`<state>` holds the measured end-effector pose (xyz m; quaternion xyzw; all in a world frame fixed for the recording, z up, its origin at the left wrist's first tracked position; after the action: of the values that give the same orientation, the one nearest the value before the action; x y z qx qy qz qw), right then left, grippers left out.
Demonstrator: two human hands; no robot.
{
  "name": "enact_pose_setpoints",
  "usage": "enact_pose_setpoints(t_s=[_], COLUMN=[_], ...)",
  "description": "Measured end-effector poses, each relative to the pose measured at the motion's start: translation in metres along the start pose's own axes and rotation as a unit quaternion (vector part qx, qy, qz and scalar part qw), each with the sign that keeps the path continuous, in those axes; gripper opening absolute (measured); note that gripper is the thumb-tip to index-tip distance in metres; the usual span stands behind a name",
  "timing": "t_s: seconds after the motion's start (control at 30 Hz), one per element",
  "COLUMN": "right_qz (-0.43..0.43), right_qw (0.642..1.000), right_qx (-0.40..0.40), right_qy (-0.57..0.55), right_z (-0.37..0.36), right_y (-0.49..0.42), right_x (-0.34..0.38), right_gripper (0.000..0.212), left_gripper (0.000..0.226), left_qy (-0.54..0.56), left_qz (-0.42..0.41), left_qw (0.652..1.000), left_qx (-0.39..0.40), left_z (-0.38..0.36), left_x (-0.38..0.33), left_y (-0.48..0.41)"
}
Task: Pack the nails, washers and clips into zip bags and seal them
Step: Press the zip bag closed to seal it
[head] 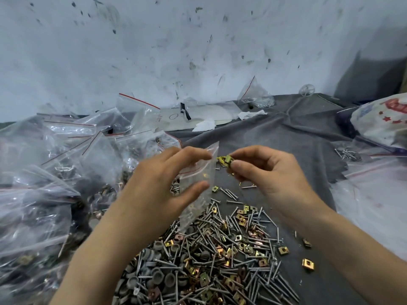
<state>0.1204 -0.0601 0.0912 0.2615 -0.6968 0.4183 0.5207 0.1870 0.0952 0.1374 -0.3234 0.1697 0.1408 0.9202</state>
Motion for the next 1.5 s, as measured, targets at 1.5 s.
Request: enact_pose_setpoints(t_s=[1.5], right_qz=[-0.026], right_qw=[0.998], right_qx=[0.044], right_qy=[0.046], right_z=[-0.019], right_y=[0.023], right_x=[0.018], right_gripper=[0.014], left_gripper=[0.018], left_qy=[-0.017], left_qz=[-0.029], left_qw=[0.997], left_qx=[-0.069], left_z=[-0.006], left_x=[-0.023], left_y=[0.0])
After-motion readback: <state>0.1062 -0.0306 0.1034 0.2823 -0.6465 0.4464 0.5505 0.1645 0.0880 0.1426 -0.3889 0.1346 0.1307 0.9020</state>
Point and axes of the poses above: each hand's wrist, its own y-axis away from the middle knuckle, its own z-axis out of the back of the hand, x = y × z, the point moved 7 cm from there along -y, towards the middle knuckle, and after that the axes turned 1 degree about z, right-handed, at the moved point
